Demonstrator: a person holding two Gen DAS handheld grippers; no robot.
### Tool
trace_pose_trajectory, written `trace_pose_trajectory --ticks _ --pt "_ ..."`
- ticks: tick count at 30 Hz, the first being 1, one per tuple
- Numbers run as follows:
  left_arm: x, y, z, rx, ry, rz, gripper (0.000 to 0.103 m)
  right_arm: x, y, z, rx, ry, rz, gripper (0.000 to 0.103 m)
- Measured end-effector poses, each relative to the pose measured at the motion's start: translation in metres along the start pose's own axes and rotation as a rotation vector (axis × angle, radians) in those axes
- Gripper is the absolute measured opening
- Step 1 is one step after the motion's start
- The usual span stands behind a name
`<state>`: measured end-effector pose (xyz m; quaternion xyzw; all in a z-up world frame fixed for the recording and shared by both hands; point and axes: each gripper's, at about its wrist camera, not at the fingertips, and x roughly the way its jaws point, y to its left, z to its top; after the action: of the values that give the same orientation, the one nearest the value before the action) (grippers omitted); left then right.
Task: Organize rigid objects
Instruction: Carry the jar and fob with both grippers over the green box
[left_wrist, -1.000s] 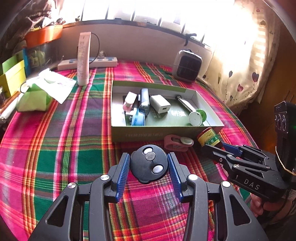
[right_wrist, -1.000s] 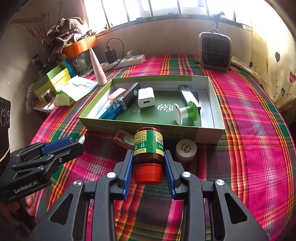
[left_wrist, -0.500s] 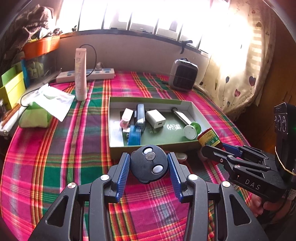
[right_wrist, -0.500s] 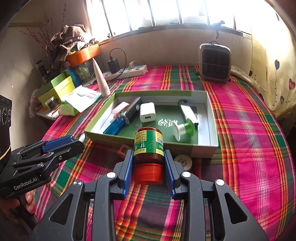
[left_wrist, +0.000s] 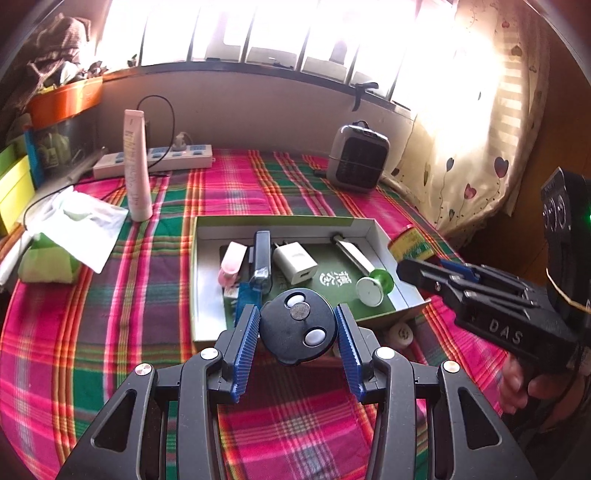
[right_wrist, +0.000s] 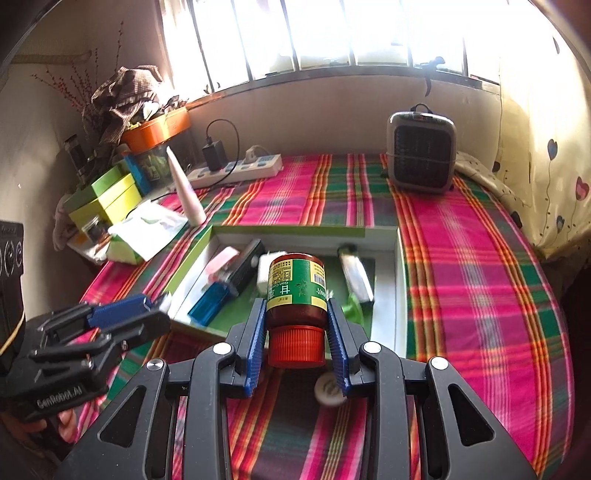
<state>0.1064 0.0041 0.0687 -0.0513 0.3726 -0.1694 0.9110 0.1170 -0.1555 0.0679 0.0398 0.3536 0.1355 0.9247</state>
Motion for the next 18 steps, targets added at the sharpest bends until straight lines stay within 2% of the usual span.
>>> trace_pose_trajectory --ticks 10,18 --pt "0.023 -0.004 0.017 0.008 0.021 -0.008 0.041 0.025 -0.016 0.032 -0.003 0.021 -0.007 0.033" --pt "0.043 -0.005 0.021 0.011 0.051 -0.004 0.041 0.056 -0.021 0.041 -0.007 0.083 0.020 0.033"
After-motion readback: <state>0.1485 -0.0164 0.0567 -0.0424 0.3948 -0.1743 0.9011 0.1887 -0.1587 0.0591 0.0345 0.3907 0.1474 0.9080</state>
